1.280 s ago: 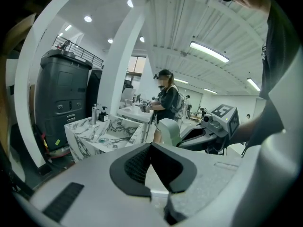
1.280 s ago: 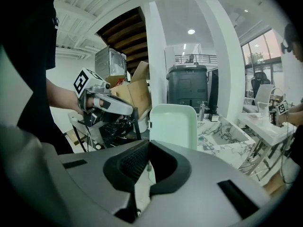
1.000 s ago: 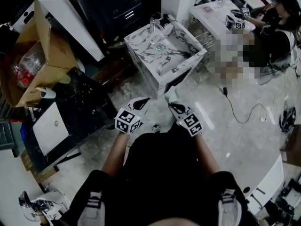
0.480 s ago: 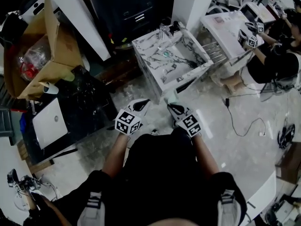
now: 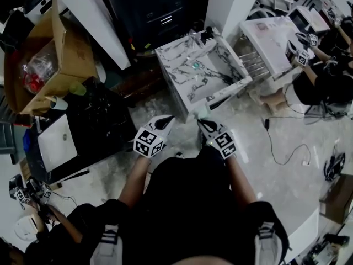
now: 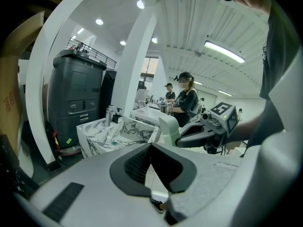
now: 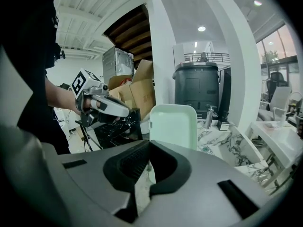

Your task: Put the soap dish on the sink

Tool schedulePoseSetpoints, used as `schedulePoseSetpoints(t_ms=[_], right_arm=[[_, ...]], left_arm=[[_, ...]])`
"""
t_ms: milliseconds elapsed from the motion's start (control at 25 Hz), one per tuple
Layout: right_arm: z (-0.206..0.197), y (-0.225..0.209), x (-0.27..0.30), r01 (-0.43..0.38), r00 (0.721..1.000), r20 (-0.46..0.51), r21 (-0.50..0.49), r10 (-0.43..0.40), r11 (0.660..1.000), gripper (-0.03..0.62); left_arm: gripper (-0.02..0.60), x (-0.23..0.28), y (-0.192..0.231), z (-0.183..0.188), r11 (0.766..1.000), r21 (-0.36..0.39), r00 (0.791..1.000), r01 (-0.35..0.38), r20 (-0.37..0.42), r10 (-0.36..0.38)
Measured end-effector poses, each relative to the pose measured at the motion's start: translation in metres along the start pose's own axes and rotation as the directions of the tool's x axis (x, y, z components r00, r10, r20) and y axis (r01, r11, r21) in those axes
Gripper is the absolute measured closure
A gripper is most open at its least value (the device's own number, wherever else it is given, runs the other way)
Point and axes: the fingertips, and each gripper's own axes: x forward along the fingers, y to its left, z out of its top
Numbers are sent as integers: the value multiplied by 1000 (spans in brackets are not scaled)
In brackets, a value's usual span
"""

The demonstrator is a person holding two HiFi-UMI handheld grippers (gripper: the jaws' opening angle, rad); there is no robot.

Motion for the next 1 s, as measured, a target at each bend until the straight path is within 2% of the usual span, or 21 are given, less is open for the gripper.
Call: schedulePoseSetpoints(t_ms=[360, 600, 1000], right_arm=[[1, -51, 2, -51, 999, 16, -20, 52, 998, 595], [12, -79, 4, -100, 995, -11, -7, 100, 995, 595], [11, -112, 11, -216, 976, -13, -50, 215, 975, 595]], left_arm=[[583, 41, 4, 32, 999, 7, 999, -34, 3, 34], [583, 57, 11, 42, 995, -23, 995, -98, -2, 98], [583, 80, 13, 53, 978, -71, 980, -198, -7, 198]])
